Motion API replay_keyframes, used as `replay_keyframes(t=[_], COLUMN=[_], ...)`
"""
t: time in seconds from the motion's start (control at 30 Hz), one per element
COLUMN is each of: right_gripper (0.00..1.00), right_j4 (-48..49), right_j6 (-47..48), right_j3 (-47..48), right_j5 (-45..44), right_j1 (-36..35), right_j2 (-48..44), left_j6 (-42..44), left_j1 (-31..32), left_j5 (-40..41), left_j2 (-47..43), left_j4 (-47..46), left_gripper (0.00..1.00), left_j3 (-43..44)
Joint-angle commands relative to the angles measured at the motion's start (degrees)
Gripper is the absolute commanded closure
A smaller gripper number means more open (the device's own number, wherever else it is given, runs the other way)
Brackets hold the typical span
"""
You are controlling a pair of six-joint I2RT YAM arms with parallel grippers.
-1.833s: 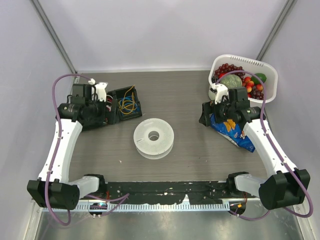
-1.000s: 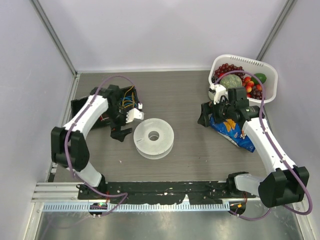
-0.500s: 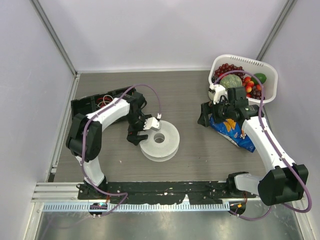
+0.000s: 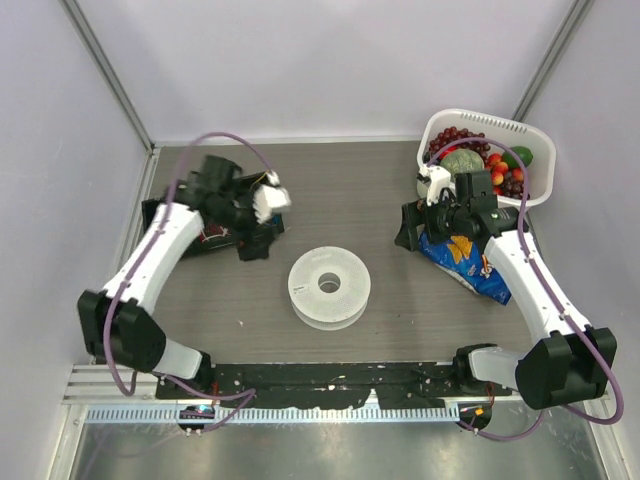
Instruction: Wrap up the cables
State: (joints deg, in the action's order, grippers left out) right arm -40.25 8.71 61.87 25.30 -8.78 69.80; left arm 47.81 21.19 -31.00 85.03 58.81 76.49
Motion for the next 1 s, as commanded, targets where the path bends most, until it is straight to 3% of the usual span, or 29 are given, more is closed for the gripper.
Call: replay_keyframes(t=[0.0,0.17,0.33,0.47,0.67,0.97], right_gripper=[0.07,0.07,0.07,0.07,0.07,0.07], right_j4=[1.14,1.31,1.75,1.84,2.11,1.84], right_j6=[0.43,-0.18,-0.53,-0.62,-0.80,-0.54], right_j3=[3.26,3.88,3.62,3.09,2.82,2.12], right_j5=[1.50,2.82,3.09,2.83,2.65,1.77], right_j1=[0.34,0.34,0.25,0.34,0.25,0.34], right_j2=[0.42,1.39,1.74,1.66,2.09,2.44], left_j6=[-4.92,-6.67,-16.24,-20.74,-21.35,-17.23], left_j1=[-11.85,-24.32,-30.41,-29.81,-21.72,-15.57], left_j5=[-3.02,-0.55,-1.60,-5.90,4.01,4.72], left_j2=[-7.24,-4.63,3.02,7.16,11.72,23.59], left_j4=[2.19,1.75,-1.05,-2.55,-9.49,-8.10], left_gripper=[0.01,0.03,0.14,0.17,0.18,0.30], left_j3=[6.12,9.99,15.70,17.29,15.62,21.94])
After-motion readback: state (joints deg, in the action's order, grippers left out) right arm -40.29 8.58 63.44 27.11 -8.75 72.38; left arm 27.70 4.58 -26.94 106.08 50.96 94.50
